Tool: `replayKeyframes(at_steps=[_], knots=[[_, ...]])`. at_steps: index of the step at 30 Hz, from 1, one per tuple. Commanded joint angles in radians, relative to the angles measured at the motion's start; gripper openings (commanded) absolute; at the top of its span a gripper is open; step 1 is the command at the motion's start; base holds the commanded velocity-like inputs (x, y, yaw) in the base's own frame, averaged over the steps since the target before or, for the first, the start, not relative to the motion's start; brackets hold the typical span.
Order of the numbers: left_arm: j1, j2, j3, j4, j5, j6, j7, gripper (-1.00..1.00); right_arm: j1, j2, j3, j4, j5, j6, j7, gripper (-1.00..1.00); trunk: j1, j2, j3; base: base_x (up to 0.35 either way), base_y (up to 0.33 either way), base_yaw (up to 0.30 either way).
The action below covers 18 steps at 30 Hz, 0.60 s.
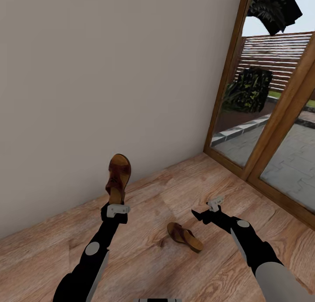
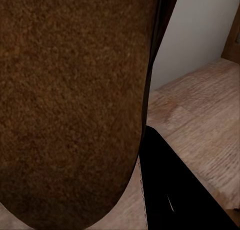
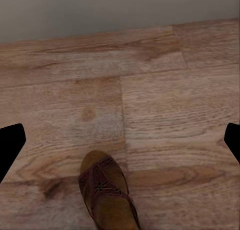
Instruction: Pick up the two gym shoes and the two sandals from the corridor floor and place them onto the hallstand (shoe rack) in the corridor, making sure they are on the rack and not on the floor. Arrange them so the two gym shoes are next to each other and the two sandals are next to each other.
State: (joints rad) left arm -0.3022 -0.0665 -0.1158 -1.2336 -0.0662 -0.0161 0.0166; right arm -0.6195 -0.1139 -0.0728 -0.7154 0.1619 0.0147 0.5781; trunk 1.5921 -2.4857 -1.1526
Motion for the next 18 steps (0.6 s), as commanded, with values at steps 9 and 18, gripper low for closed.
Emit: replayKeyframes(at_steps=[9,18], knots=[[0.0,-0.001,-0.001,0.003,-0.011,-0.001,0.003,-1.0,0.0,0.012,-0.002,0.037,0.006,-0.002,0.008,1.0,0.0,0.0,-0.001,0.153,-0.104,0.0],[0.001,-0.004,-0.003,0.003,-0.011,-0.001,0.003,-1.0,0.0,0.014,-0.002,0.037,0.005,-0.002,0.009,1.0,0.0,0.0,-0.001,0.202,-0.131,0.0]])
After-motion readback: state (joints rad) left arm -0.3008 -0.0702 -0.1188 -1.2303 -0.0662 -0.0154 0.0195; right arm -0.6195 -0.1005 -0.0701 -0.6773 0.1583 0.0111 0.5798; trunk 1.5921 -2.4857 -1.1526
